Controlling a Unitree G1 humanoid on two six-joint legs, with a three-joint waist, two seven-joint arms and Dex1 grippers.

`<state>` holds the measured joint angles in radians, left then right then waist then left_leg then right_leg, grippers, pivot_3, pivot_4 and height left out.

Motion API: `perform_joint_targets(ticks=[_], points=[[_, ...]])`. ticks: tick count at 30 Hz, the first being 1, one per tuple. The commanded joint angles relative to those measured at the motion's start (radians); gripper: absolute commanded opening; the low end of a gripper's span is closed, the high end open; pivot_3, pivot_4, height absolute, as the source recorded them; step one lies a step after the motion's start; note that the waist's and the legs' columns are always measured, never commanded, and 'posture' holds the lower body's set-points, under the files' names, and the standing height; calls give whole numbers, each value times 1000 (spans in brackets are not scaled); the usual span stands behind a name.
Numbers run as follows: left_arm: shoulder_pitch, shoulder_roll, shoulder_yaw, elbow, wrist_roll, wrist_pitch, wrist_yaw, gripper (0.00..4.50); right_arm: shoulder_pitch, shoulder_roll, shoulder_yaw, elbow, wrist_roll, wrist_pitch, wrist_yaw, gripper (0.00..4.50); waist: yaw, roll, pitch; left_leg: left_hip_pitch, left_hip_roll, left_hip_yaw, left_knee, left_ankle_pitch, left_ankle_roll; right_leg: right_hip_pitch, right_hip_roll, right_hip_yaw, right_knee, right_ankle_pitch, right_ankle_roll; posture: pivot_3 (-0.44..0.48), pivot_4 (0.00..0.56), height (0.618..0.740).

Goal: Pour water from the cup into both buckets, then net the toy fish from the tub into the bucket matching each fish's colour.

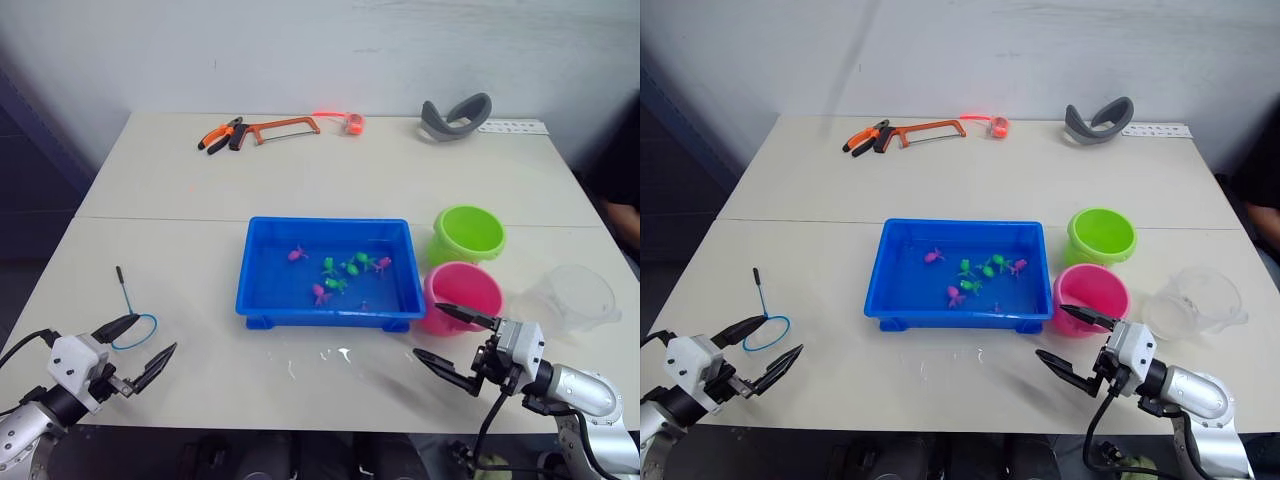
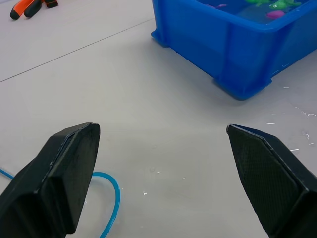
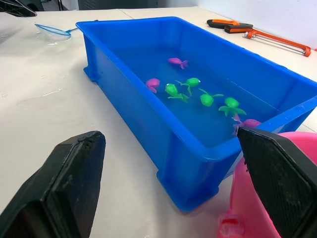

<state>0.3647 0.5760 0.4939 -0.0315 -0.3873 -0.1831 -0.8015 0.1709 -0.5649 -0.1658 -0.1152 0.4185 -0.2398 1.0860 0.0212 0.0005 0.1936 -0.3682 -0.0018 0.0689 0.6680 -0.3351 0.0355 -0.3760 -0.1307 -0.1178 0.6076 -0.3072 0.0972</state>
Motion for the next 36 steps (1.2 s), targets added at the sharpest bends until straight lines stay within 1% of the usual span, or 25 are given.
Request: perform_joint_targets(ticks=[1, 2, 4, 5, 7, 11, 15, 18, 20, 24, 28, 31, 33, 35, 36], points=[[28, 7, 8, -49, -54, 31, -35, 4447, -13, 0, -14, -11, 20, -12, -9, 4500, 0, 0, 0, 0, 0, 0, 0, 0, 0, 0, 0, 0, 0, 0, 0, 0, 150, 740], [39, 13, 7, -70, -98, 67, -63, 4447, -18, 1, -17, -10, 28, -5, -13, 4500, 0, 0, 0, 0, 0, 0, 0, 0, 0, 0, 0, 0, 0, 0, 0, 0, 150, 740], [56, 34, 17, -126, -235, 184, -133, 4447, -23, -2, -24, -10, 42, 9, -16, 4500, -2, 0, 0, 0, 0, 0, 0, 0, 0, 0, 0, 0, 0, 0, 0, 0, 150, 740], [62, 39, 22, -148, -271, 218, -148, 4447, -21, -5, -27, -11, 46, 11, -15, 4500, -2, 0, 0, 0, 0, 0, 0, 0, 0, 0, 0, 0, 0, 0, 0, 0, 150, 740], [57, 42, 30, -184, -299, 251, -144, 4447, -16, -11, -36, -18, 57, 21, -16, 4500, 0, 0, 0, 0, 0, 0, 0, 0, 0, 0, 0, 0, 0, 0, 0, 0, 150, 740], [-2, 60, 1, -292, -349, 325, -131, 4447, 3, -21, -60, -42, 71, 37, -27, 4500, 4, 0, 0, 0, 0, -1, 0, 0, 0, 0, 0, 0, 0, 0, 0, 0, 150, 740], [-122, 95, -111, -400, -378, 422, -134, 4447, 60, -18, -109, -107, 89, 57, -75, 4500, 4, 2, 0, 0, -1, -1, 1, 1, 0, 1, 0, 0, 1, 0, 0, 0, 150, 740], [-226, 95, -179, -424, -395, 474, -126, 4447, 150, 10, -192, -180, 81, 33, -149, 4500, 3, 3, -1, 0, -1, -1, 0, 1, -1, 1, 0, 0, 4, 0, 0, 0, 150, 740], [-311, 71, -211, -425, -448, 527, -94, 4447, 242, 39, -282, -246, 109, 44, -207, 4500, 5, 3, -1, 0, -1, -1, 0, 2, -1, 1, 2, 0, 5, 0, 0, 0, 150, 740], [-459, 55, -314, -353, -421, 557, -156, 4447, 432, 133, -429, -355, 144, 39, -306, 4500, 7, 4, -1, 0, -1, -1, 0, 3, -1, 1, 2, 0, 5, 0, 0, 0, 150, 740], [-562, 35, -401, -285, -383, 550, -224, 4447, 598, 292, -526, -434, 169, 2, -404, 4500, 3, 6, -2, 1, -1, 0, -1, 3, -2, 1, 3, 2, 5, 0, 1, 0, 150, 740], [-604, 20, -445, -259, -346, 531, -254, 4447, 690, 381, -555, -456, 170, -21, -436, 4500, 0, 8, -4, 2, -1, 1, -2, 3, -3, 0, 4, 4, 4, 0, 1, 0, 150, 740], [-634, 0, -463, -236, -333, 526, -260, 4447, 747, 435, -538, -468, 169, -13, -453, 4500, -2, 9, -4, 2, 0, 2, -3, 3, -4, 0, 5, 6, 4, 0, 1, 0, 150, 740], [-653, -17, -480, -233, -319, 523, -258, 4447, 770, 462, -525, -470, 148, -1, -482, 4500, -3, 9, -4, 3, 0, 2, -3, 2, -6, -1, 4, 7, 3, -1, 1, 0, 150, 740], [-657, -24, -488, -236, -311, 523, -256, 4447, 757, 462, -520, -465, 147, 20, -510, 4500, -4, 9, -4, 3, 0, 2, -3, 1, -7, -1, 4, 8, 3, -1, 1, 0, 150, 740]])
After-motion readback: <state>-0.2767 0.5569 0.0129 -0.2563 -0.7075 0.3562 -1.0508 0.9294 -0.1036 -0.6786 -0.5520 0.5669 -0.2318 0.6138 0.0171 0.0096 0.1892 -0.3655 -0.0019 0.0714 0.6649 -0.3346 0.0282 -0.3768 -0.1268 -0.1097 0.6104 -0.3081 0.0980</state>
